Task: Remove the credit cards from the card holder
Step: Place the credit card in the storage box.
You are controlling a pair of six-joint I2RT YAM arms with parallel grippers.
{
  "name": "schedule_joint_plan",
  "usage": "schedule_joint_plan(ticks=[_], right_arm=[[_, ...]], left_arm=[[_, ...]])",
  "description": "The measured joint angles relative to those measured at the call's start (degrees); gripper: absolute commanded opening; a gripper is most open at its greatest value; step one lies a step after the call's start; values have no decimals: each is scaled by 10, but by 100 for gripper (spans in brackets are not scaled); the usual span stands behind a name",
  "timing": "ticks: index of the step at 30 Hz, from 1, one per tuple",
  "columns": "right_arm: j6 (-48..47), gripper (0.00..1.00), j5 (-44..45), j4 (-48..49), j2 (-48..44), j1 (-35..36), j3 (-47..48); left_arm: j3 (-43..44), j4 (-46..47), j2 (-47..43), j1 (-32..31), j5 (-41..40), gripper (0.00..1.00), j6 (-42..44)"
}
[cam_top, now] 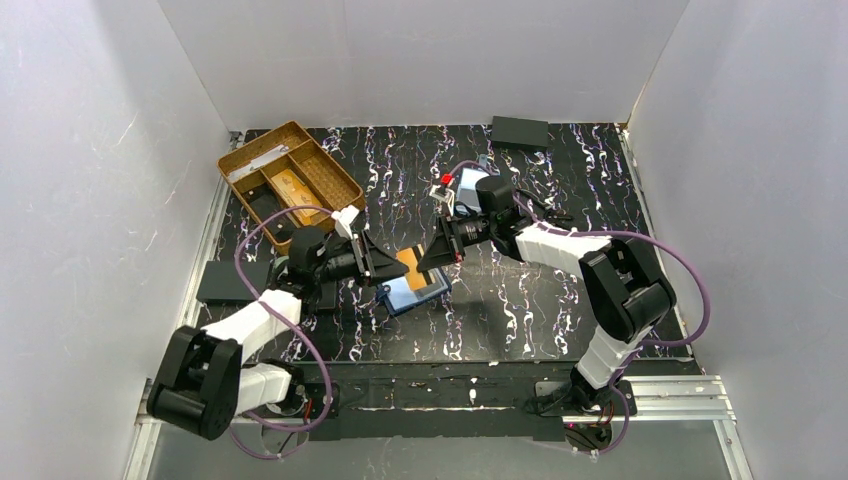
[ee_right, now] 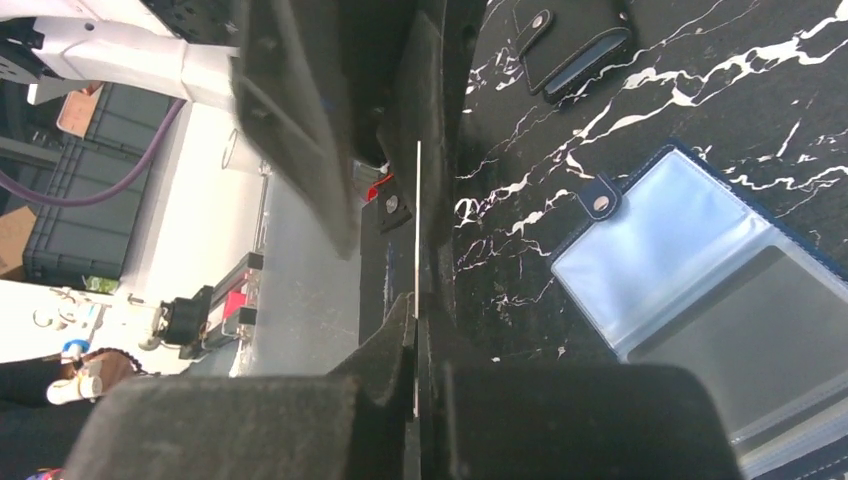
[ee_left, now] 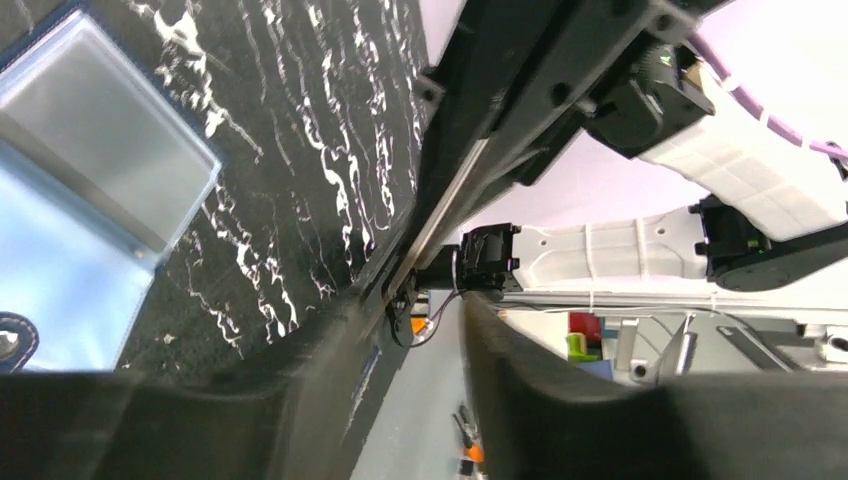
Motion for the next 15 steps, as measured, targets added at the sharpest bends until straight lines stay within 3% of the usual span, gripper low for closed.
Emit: schedule_joint_plan(ticks=[2, 3, 9, 15], right_arm=[[-33, 1, -2, -29, -4, -2, 5], [-62, 1, -2, -60, -10, -4, 11], [-367, 1, 61, -364, -59, -24, 160], [-681, 1, 198, -585, -123, -25, 269]], left_arm=[[0, 0, -32, 1, -10, 90, -13], [0, 0, -48, 1, -16, 97, -20], [0, 4, -145, 4, -49, 98, -105], [19, 9, -148, 4, -54, 98, -222]])
